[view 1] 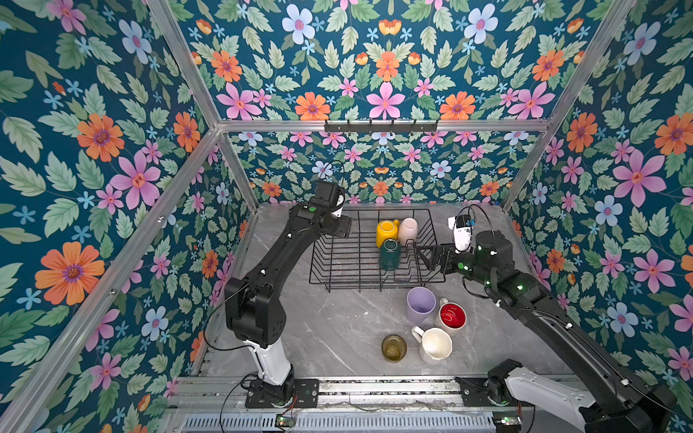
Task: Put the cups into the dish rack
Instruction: 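Lower the tumbler with the left gripper into the rack while the right withdraws, then set the clear tumbler upside down on the rack wires with the left gripper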
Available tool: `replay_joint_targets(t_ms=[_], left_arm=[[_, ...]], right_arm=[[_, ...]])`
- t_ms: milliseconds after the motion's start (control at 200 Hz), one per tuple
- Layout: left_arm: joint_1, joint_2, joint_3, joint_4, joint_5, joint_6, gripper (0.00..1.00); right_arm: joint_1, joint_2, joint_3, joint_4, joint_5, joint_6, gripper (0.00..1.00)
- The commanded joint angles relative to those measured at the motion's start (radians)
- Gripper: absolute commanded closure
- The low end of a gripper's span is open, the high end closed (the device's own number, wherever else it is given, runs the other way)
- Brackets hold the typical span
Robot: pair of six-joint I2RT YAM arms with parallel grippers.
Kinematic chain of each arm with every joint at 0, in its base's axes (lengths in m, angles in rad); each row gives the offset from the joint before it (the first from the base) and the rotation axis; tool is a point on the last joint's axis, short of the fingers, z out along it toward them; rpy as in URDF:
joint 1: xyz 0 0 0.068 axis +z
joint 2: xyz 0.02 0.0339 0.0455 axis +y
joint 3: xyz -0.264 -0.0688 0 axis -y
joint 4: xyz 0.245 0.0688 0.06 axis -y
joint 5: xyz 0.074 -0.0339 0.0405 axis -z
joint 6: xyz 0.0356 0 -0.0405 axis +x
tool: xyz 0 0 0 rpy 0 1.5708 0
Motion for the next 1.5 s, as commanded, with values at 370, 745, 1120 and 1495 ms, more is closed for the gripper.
replay_joint_targets(t_ms=[370, 745, 1120, 1495], left_arm=[[-0.015, 0.221, 0.113, -0.119, -0.136, 0.014, 1.00], [-0.003, 0.347, 0.175, -0.125, -0.145, 0.025, 1.00], [0.027, 0.426, 0.236, -0.125, -0.126, 0.037, 1.00], [0.049, 0.454, 0.256, -0.093, -0.096, 0.031, 0.93]], right_arm=[[0.000, -0.014, -0.030, -0.003, -0.004, -0.027, 0.01], [0.001, -0.014, -0.039, 0.000, -0.023, -0.012, 0.01], [0.001, -0.003, -0.038, 0.006, -0.039, 0.005, 0.01], [0.000, 0.015, -0.027, 0.009, -0.049, 0.010, 0.01]])
